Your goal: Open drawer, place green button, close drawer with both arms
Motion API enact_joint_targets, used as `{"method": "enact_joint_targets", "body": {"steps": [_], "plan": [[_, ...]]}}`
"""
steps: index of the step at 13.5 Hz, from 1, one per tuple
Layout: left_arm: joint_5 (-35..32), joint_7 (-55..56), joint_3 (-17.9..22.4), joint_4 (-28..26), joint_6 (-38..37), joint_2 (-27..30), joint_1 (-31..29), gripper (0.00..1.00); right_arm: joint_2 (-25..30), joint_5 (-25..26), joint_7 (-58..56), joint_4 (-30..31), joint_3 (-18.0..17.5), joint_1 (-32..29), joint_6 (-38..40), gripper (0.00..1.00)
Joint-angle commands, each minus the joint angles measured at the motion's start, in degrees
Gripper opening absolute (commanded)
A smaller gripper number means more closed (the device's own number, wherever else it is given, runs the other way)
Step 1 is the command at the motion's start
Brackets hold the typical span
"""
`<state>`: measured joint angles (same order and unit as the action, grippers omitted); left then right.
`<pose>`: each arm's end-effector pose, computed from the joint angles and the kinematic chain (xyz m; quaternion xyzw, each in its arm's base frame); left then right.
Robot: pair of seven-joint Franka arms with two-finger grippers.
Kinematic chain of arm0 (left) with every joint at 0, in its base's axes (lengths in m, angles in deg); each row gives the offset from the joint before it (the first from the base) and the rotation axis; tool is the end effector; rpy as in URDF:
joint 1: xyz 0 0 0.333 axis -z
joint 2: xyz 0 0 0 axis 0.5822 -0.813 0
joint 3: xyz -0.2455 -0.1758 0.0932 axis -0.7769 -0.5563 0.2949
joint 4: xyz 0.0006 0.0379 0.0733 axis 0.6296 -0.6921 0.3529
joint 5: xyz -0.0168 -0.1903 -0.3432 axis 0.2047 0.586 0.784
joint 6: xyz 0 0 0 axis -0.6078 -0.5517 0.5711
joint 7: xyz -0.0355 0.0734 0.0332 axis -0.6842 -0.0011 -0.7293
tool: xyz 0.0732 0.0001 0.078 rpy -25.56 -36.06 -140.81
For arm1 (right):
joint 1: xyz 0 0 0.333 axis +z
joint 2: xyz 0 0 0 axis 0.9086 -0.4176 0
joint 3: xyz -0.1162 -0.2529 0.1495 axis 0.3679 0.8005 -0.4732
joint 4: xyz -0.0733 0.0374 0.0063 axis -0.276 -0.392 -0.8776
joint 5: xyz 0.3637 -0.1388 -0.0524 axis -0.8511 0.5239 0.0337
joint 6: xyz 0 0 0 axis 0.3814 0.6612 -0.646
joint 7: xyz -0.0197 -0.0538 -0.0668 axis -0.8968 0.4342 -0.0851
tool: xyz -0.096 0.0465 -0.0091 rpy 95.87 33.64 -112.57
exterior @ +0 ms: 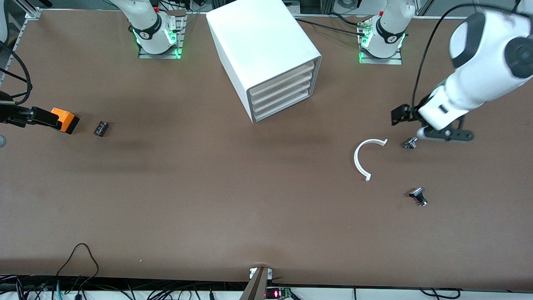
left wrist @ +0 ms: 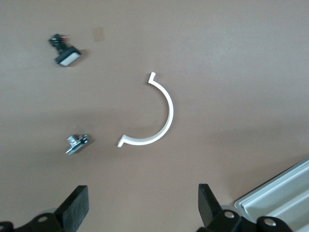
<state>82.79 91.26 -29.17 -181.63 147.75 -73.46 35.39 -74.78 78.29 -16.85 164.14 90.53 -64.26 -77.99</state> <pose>0.5529 -0.0769 0.5029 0.9986 -0.0185 -0.0363 0.0341 0.6146 -0.0411 0.5746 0.9984 -0.0291 -0.0472 0.0083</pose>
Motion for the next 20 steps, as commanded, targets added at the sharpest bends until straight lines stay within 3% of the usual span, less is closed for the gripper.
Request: {"method": "enact_joint_targets", "body": {"steps": [1, 6, 12, 18, 20], "plan": [[-3.13, -1.21, -0.24, 6.38, -4.91, -0.35, -1.45, 1.00, 4.84, -0.41, -0.71, 6.44, 0.01, -0.09, -2.28, 1.00], [-3.40, -3.32, -0.15, 7.81, -5.28, -0.26, -5.14, 1.00, 5.91, -0.67, -0.89, 7.87, -0.08, -0.09, -3.25, 1.00], [-5.58, -3.94, -0.41, 11.76, -5.80, -2.54, -5.15, 1.00, 5.21, -0.93, -0.71, 7.69, -0.08, 0.00, -4.39, 1.00], [-7.18, -10.35, -0.68, 11.85, -5.89, -2.55, -5.15, 1.00, 4.76, -0.59, 4.45, 5.67, -0.34, 0.26, -4.40, 1.00], [-7.09, -10.00, -0.76, 12.46, -5.71, -2.55, -5.06, 1.00, 4.68, -0.41, 1.59, 5.67, -0.34, 0.09, -4.31, 1.00]]}}
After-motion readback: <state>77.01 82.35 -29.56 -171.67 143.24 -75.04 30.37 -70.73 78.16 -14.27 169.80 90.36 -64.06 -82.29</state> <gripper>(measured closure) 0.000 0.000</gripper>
